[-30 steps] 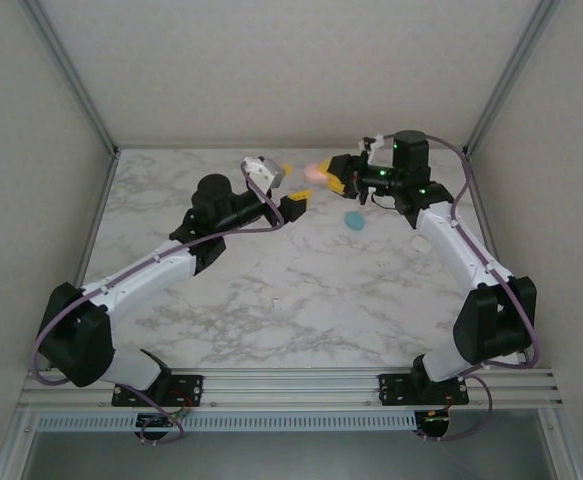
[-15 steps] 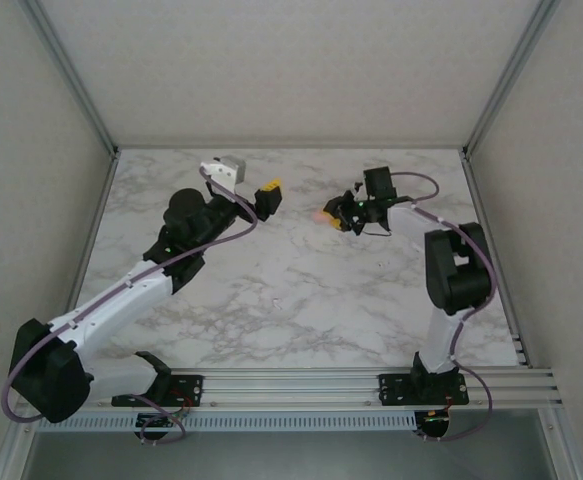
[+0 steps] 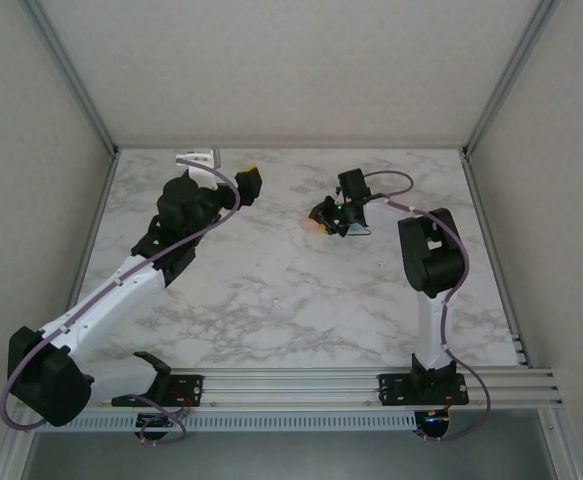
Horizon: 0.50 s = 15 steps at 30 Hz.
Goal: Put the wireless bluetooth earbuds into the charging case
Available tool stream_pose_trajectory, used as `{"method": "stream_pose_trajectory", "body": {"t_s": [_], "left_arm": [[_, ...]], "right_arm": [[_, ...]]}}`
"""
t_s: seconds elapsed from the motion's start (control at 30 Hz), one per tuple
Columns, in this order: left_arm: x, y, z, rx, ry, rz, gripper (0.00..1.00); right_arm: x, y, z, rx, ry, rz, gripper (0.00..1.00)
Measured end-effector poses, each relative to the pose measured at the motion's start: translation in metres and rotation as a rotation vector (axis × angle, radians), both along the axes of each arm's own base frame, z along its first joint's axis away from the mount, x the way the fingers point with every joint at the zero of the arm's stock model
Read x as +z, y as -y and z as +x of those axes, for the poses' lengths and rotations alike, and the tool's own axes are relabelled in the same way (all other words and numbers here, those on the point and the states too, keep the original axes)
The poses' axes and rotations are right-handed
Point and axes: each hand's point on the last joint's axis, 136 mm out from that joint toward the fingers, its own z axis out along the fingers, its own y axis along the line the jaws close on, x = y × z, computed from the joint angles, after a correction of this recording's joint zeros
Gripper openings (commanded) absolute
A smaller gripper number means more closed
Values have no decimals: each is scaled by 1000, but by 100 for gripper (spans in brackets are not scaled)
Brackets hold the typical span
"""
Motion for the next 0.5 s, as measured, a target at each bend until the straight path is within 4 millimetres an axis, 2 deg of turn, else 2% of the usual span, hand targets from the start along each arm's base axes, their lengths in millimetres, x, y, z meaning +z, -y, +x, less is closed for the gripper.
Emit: {"method": "stream_pose_trajectory", "body": {"t_s": [0.17, 0.33, 0.43, 0.5], "left_arm": [[-6, -13, 4, 72, -39, -22, 100], [-8, -17, 5, 94, -48, -31, 100], [-8, -16, 6, 90, -49, -33, 100], [-8, -14, 6, 78, -51, -34, 100]], "right_arm": [[-2, 5, 0, 11, 6, -43, 46], [-7, 20, -12, 24, -19, -138, 53], [1, 32, -20, 38, -20, -199, 54], [18, 44, -25, 38, 12, -245, 53]]}}
